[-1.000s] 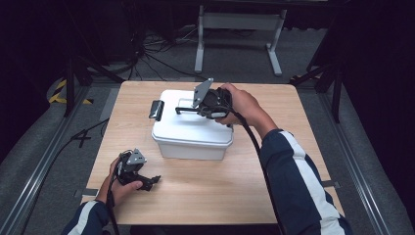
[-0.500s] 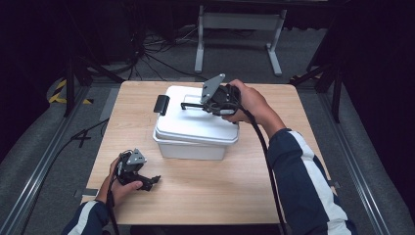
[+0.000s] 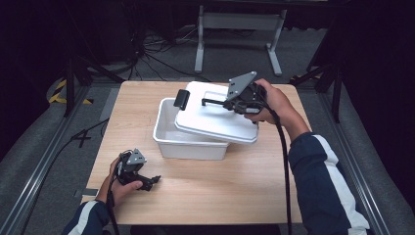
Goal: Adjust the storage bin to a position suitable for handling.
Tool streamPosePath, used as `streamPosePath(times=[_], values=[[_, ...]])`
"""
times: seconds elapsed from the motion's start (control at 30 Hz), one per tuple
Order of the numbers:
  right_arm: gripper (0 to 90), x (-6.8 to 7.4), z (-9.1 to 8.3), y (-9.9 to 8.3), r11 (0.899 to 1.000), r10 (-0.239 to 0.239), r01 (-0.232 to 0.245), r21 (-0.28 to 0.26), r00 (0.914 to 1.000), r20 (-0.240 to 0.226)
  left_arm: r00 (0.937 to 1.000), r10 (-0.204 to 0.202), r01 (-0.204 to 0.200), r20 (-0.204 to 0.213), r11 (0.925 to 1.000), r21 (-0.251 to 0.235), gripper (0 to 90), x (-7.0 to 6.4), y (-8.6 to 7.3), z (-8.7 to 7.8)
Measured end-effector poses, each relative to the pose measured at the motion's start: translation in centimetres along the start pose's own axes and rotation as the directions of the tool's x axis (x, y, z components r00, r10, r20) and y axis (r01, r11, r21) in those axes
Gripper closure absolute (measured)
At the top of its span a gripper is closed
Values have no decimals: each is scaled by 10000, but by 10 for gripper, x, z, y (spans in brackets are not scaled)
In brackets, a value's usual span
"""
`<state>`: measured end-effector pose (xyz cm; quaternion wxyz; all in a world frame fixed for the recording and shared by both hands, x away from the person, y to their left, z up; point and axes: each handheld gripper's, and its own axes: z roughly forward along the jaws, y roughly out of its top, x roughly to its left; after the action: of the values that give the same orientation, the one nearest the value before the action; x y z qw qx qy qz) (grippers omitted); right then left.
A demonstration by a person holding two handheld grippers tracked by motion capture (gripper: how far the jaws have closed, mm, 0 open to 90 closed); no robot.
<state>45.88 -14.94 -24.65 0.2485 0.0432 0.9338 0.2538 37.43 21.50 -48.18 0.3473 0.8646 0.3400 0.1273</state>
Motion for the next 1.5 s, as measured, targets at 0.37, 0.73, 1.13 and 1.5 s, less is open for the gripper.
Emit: streamPosePath(times=[0.37,0.73,1.13,1.5], values=[[849,-4,-28,-35,9989,437,-431,-157,9982,407,10000,0,0,-15,10000,-46,4,0,0,0],[849,-5,-60,-78,9939,1080,-1056,-323,9908,819,10000,1,-1,-13,10000,-49,4,0,0,0],[849,-2,-81,-129,9834,1815,-1806,-186,9750,1284,10000,34,-34,37,10000,-13,2,0,0,0],[850,2,-80,-171,9649,2603,-2625,-35,9551,1414,10000,31,-31,39,10000,-7,2,0,0,0]])
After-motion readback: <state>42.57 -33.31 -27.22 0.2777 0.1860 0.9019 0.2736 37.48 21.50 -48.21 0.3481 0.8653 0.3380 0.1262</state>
